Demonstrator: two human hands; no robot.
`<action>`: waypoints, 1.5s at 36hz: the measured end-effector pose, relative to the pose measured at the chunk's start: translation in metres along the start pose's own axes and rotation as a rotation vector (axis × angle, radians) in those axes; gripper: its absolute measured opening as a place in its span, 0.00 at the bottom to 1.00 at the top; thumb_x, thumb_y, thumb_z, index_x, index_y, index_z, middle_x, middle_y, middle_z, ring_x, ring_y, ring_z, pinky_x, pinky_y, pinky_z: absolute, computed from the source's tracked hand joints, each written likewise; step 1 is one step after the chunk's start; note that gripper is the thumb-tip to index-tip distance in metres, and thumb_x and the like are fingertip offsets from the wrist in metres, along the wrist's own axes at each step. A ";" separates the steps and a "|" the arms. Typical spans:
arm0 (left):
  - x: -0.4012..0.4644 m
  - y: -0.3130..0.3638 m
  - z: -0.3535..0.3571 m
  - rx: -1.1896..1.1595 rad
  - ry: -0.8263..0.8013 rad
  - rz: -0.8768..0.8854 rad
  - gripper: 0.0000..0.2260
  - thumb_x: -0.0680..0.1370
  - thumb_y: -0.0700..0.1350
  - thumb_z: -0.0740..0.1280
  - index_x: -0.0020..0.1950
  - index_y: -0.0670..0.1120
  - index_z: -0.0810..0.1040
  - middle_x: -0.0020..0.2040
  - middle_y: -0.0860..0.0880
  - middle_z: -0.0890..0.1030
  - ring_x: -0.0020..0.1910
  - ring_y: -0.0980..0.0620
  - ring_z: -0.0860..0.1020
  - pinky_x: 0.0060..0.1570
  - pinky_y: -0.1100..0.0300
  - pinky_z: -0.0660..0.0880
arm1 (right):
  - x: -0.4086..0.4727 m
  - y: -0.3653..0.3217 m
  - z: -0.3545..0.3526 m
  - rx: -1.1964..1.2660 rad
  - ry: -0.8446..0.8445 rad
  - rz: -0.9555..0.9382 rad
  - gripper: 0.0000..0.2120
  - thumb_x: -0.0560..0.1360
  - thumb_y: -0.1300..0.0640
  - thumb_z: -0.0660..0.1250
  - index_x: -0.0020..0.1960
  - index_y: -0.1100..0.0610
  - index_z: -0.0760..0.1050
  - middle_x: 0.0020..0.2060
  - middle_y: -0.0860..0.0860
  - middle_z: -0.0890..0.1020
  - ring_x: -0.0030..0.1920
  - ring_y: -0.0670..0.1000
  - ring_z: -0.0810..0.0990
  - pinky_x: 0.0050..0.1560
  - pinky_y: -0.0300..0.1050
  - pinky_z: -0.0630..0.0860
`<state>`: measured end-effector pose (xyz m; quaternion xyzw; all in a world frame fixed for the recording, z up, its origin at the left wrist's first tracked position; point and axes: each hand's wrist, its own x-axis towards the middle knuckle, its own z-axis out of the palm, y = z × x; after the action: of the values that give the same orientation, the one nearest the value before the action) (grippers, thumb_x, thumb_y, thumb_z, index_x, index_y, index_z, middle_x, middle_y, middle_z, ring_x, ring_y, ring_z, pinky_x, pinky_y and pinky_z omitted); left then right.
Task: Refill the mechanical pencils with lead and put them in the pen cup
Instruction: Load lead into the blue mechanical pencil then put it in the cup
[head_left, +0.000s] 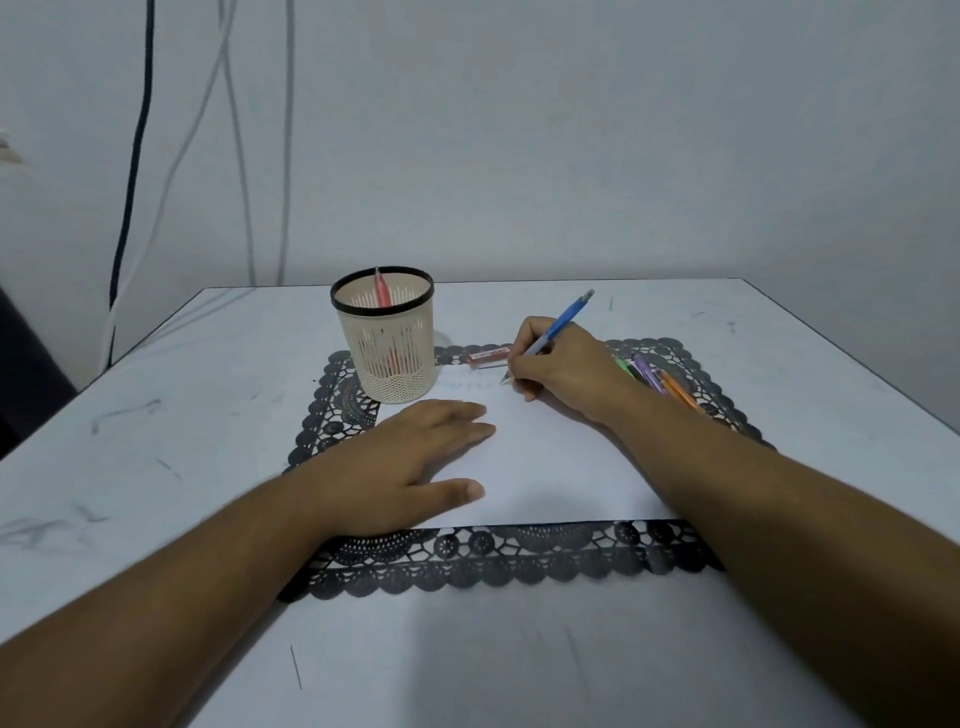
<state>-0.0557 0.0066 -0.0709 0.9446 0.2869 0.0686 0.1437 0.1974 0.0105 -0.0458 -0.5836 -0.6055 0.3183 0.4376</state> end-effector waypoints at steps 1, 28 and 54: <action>0.000 -0.001 0.000 -0.008 0.005 -0.009 0.31 0.80 0.67 0.59 0.82 0.59 0.60 0.82 0.60 0.56 0.79 0.64 0.51 0.75 0.67 0.52 | 0.001 0.001 0.000 0.004 -0.004 0.001 0.02 0.76 0.69 0.69 0.45 0.66 0.76 0.40 0.69 0.81 0.34 0.53 0.80 0.39 0.46 0.82; -0.001 0.002 -0.001 -0.039 -0.005 -0.085 0.31 0.79 0.68 0.58 0.81 0.61 0.61 0.82 0.60 0.55 0.79 0.63 0.52 0.74 0.67 0.53 | 0.008 0.007 0.004 -0.039 -0.017 0.015 0.07 0.78 0.66 0.69 0.43 0.59 0.75 0.41 0.65 0.84 0.35 0.52 0.81 0.41 0.45 0.81; -0.001 0.003 -0.002 -0.024 -0.018 -0.092 0.30 0.80 0.67 0.58 0.81 0.61 0.60 0.82 0.60 0.54 0.80 0.63 0.50 0.74 0.66 0.53 | 0.007 0.006 0.002 -0.027 -0.072 0.039 0.08 0.77 0.66 0.70 0.40 0.58 0.75 0.36 0.58 0.83 0.34 0.51 0.80 0.39 0.43 0.77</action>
<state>-0.0555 0.0041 -0.0682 0.9292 0.3278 0.0567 0.1607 0.1982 0.0185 -0.0505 -0.5893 -0.6136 0.3396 0.4011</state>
